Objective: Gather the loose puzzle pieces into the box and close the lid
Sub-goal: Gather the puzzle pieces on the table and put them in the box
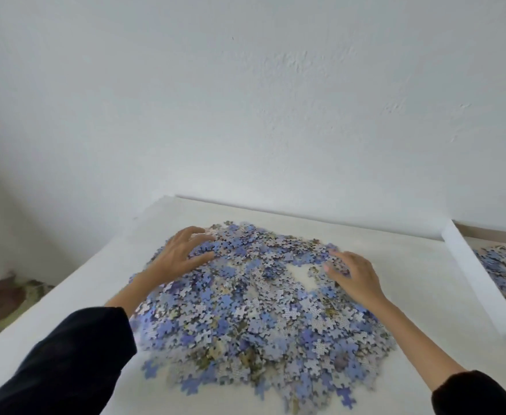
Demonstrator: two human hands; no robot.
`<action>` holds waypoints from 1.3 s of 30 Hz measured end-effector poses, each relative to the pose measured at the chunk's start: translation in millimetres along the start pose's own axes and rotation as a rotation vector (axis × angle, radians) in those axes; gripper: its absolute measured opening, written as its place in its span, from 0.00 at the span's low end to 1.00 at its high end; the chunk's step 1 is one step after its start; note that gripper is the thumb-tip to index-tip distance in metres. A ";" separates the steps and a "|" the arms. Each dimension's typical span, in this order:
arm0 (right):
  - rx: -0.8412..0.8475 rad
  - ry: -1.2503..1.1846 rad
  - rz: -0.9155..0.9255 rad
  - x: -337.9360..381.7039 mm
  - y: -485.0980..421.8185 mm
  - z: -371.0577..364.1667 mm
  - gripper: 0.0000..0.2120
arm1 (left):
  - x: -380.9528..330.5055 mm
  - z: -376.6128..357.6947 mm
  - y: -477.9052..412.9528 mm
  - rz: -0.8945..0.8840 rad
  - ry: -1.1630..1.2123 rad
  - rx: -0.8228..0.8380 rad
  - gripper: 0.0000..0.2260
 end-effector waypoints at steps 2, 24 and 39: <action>0.030 0.036 -0.013 4.0 4.1 -10.4 0.25 | 24.5 -0.6 6.1 0.064 0.014 0.034 0.43; 0.377 0.098 -0.011 65.7 91.4 -28.2 0.58 | 9.9 -27.2 34.9 -0.273 -0.052 0.493 0.59; 0.327 0.213 0.016 110.6 62.4 -59.2 0.51 | -5.6 -34.5 20.1 -0.331 -0.108 0.346 0.56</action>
Point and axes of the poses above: each hand's wrist, its own y-axis away from the middle knuckle, its own z-axis out of the back of the hand, x = y × z, the point moved 6 cm from there along -y, towards the middle knuckle, and after that the axes turned 2 degrees about y, right-handed, at the moved point
